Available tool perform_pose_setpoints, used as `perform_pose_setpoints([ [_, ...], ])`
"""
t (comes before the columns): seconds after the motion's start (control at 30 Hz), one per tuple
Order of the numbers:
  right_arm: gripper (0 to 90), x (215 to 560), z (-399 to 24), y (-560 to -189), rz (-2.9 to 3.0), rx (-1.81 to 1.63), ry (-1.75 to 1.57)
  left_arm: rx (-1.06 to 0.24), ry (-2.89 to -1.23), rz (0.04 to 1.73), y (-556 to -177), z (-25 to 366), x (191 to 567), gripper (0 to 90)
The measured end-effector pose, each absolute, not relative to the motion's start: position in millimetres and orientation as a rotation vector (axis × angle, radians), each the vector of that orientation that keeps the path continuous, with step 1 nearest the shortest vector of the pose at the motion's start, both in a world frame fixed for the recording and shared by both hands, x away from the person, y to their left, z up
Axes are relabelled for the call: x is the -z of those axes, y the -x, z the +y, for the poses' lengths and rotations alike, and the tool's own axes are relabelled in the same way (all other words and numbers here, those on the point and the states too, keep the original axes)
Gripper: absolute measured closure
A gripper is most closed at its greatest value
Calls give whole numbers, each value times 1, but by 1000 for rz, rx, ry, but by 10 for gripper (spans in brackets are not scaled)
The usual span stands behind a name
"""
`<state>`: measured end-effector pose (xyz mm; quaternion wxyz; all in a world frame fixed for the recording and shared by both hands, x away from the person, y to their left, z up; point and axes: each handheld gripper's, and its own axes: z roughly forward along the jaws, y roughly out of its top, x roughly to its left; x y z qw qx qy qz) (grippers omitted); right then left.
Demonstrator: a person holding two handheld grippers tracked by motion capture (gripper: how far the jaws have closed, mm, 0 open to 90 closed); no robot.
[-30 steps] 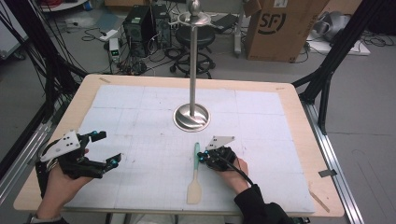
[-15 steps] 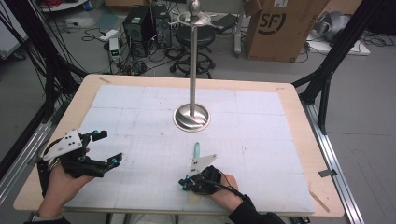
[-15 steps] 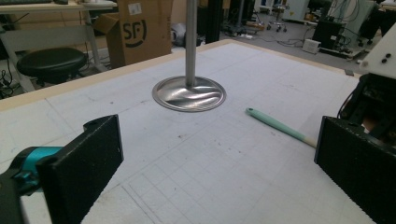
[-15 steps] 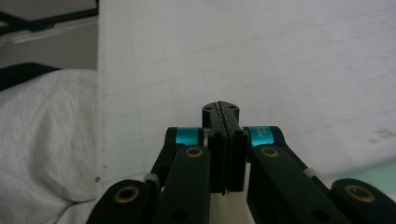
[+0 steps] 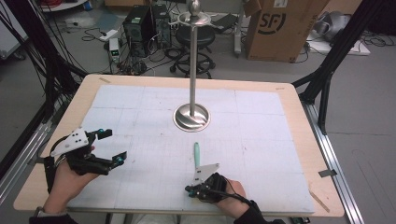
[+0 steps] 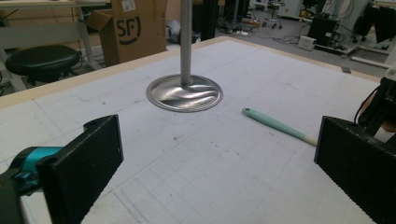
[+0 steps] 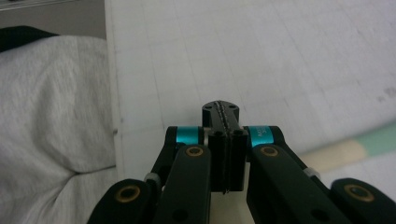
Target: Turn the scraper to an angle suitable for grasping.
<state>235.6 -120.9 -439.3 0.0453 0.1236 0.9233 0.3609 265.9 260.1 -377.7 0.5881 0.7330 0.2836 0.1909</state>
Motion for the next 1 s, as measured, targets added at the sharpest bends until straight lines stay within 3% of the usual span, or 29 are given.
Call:
perform_pose_setpoints([
  [1.0, 900, 432, -217, -258, 2673, -948, -665, -417, -1733, 643, -275, 248, 380, 17],
])
